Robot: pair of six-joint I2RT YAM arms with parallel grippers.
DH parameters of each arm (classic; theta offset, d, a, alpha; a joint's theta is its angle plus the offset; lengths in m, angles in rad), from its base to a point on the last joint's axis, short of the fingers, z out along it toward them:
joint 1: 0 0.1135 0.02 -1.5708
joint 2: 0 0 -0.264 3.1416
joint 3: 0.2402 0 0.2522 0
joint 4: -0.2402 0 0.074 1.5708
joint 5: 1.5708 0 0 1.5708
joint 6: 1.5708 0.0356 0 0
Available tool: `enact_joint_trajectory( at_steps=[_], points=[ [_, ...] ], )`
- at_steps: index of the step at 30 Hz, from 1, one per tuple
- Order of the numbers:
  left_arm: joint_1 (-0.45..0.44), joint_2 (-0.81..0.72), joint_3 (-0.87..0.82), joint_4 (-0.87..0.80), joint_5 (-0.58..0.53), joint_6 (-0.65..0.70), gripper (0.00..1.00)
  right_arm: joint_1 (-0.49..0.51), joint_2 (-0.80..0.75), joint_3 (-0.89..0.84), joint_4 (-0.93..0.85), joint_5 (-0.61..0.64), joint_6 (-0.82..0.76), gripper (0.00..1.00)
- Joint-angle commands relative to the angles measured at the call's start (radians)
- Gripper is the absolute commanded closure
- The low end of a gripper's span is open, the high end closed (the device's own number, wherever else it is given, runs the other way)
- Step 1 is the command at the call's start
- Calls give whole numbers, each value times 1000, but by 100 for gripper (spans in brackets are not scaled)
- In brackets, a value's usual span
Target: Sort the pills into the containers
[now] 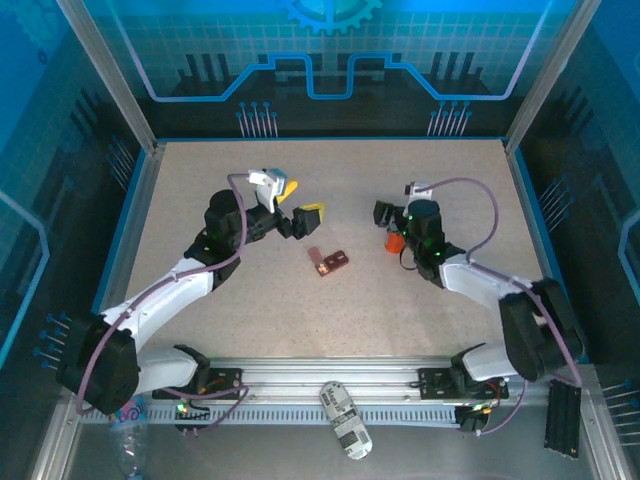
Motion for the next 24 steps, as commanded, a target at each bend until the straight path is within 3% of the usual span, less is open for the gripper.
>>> enact_joint_trajectory(
  at_steps=[1, 5, 9, 15, 20, 24],
  points=[
    [12, -19, -39, 44, -86, -85, 1, -18, -96, 103, -182, -107, -37, 17],
    [16, -5, -74, 90, -140, -117, 1, -17, -135, 244, -381, -295, -71, 18],
    [32, 32, -66, 83, -94, -114, 1, 18, -94, 372, -564, -477, -114, 18],
    [63, 86, -15, -20, -124, -101, 2, 133, 44, 482, -750, -532, -142, 19],
    [81, 135, 76, -217, -138, -64, 16, 182, 200, 544, -843, -519, -155, 20],
    [92, 167, 126, -327, -132, -46, 38, 184, 306, 562, -875, -469, -151, 22]
  ],
)
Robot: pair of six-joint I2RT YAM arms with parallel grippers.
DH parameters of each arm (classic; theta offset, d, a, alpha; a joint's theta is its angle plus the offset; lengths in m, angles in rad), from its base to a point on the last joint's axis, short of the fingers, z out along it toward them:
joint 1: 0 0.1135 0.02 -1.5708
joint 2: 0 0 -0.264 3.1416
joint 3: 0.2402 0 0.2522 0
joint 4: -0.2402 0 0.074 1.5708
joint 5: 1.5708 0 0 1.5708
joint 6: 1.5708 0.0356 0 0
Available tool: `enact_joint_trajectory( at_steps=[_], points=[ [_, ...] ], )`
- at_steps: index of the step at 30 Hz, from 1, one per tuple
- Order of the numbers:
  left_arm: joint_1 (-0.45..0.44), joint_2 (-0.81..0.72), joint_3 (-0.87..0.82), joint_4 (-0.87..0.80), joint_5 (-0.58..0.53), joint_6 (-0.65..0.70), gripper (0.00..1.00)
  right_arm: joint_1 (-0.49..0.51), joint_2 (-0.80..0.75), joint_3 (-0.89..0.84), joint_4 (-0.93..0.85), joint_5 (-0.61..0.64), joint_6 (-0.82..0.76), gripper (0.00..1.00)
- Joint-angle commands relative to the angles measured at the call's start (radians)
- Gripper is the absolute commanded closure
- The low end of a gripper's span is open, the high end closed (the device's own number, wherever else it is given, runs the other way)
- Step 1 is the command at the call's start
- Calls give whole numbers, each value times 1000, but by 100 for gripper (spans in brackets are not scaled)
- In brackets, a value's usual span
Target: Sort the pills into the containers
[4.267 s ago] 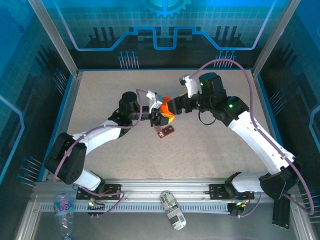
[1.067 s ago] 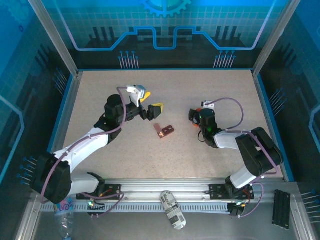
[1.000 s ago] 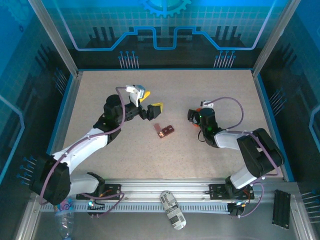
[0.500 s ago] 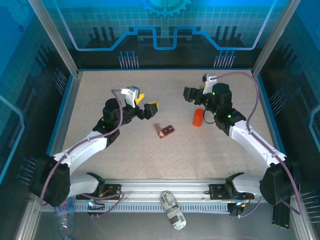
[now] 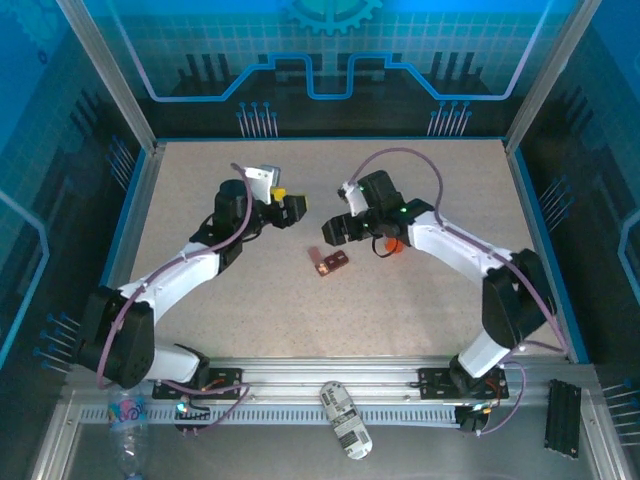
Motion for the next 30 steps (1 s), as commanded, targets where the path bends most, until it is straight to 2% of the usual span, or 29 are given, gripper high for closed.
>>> enact_joint_trajectory(
  at_steps=[1, 2, 5, 11, 21, 30],
  points=[
    [13, 29, 60, -148, -1, 31, 49, 6, 56, 33, -82, 30, -12, 22],
    [12, 38, 70, -170, 6, 33, 59, 4, 71, 29, -78, 37, -11, 22],
    [14, 64, 100, -230, 19, 33, 100, -1, 116, 23, -70, 36, -7, 23],
    [14, 128, 148, -316, 34, 8, 100, -7, 170, 15, -61, 66, -1, 23],
    [14, 330, 349, -614, 83, 12, 100, -11, 221, 22, -78, 86, -11, 25],
    [14, 443, 411, -675, 121, -10, 100, -10, 247, 11, -71, 98, -13, 25]
  ],
)
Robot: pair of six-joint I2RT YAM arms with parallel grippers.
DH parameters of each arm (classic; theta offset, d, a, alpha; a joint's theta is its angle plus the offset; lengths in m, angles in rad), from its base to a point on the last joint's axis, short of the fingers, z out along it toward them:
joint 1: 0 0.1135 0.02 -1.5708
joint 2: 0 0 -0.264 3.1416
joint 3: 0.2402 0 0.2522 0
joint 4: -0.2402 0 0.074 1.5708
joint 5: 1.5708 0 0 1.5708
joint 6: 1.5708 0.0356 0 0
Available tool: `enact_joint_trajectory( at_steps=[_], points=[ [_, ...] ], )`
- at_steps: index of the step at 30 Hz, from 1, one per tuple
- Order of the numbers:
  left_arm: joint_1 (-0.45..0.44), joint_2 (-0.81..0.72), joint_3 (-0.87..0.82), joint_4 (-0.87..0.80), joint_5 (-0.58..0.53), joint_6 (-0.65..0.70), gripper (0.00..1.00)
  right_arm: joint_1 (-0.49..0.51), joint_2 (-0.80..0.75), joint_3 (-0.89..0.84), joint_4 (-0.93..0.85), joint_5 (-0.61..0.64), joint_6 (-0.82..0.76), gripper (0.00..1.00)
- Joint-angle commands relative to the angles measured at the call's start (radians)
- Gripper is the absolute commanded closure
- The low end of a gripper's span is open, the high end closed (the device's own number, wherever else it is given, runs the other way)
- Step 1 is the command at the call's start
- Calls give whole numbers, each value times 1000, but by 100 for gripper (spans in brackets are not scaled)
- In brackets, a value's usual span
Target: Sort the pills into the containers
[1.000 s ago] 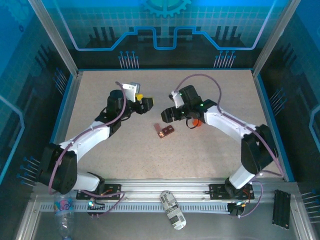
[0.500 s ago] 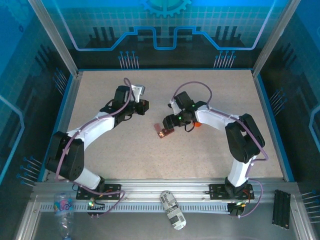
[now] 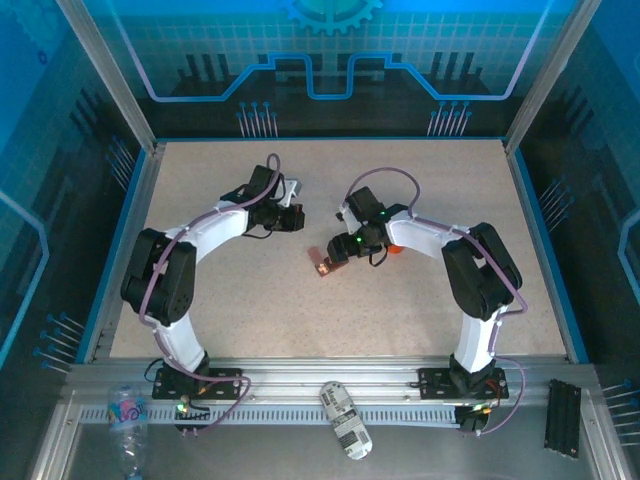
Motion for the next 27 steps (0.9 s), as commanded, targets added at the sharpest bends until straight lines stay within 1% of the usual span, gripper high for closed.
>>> enact_joint_trajectory(
  at_steps=[1, 17, 27],
  points=[
    [7, 25, 39, -61, 42, -20, 100, -10, 28, 10, -19, 18, -13, 25],
    [7, 93, 41, -83, 60, -29, 100, -11, 62, 3, -18, 29, -12, 26],
    [4, 136, 53, -102, 110, -37, 100, -12, 69, 0, -19, 33, -4, 26]
  ],
)
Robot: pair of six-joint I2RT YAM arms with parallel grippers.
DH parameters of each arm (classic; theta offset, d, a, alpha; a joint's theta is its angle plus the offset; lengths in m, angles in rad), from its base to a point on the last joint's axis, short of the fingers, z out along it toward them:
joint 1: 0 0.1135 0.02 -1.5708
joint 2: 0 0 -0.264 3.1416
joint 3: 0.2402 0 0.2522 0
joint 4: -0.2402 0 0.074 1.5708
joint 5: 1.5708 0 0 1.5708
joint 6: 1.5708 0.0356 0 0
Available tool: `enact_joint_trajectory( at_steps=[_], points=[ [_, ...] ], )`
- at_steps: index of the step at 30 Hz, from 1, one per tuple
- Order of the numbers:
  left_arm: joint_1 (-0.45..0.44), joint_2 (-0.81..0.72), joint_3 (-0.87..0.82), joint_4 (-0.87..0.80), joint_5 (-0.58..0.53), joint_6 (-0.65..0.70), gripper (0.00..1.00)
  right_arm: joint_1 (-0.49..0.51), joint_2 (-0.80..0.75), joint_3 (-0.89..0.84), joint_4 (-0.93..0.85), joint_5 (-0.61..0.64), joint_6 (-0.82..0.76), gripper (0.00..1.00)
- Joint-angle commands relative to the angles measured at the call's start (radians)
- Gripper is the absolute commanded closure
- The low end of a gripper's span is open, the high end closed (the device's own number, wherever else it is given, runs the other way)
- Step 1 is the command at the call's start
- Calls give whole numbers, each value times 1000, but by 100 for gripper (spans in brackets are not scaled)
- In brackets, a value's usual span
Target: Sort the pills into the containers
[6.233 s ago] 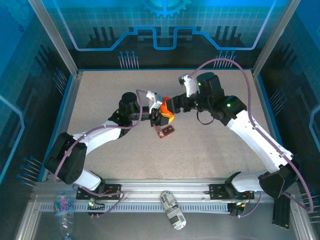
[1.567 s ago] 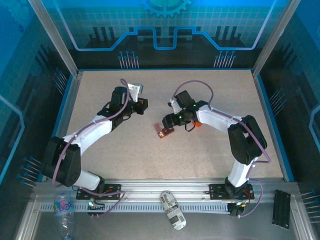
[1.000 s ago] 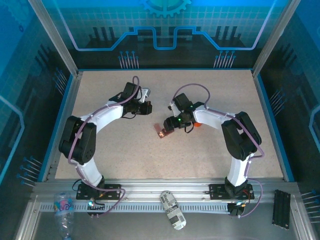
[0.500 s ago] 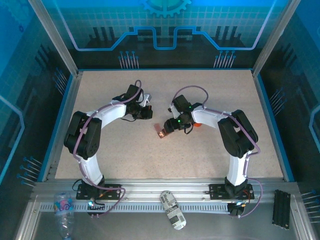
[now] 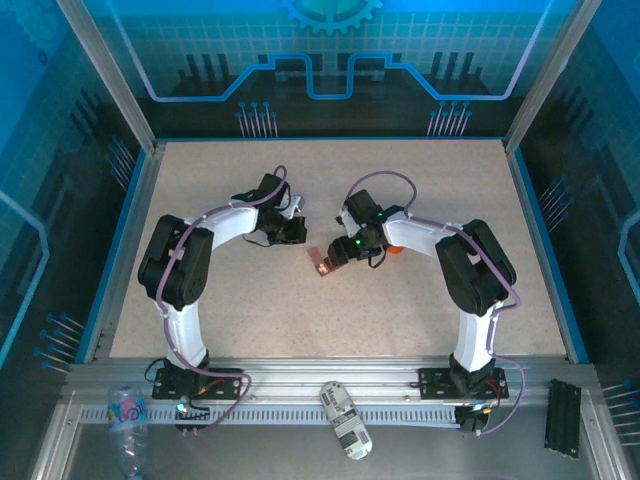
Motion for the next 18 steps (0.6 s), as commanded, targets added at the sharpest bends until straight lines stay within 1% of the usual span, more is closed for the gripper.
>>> enact_joint_trajectory(
  at_steps=[1, 10, 18],
  points=[
    [3, 19, 25, -29, 53, -14, 100, -10, 31, 0, -23, 32, -3, 26],
    [-5, 36, 8, -28, 99, -16, 100, -10, 34, -4, -21, 32, 1, 27],
    [-20, 20, 5, -34, 144, -21, 100, -10, 38, -4, -21, 33, 6, 27]
  ],
)
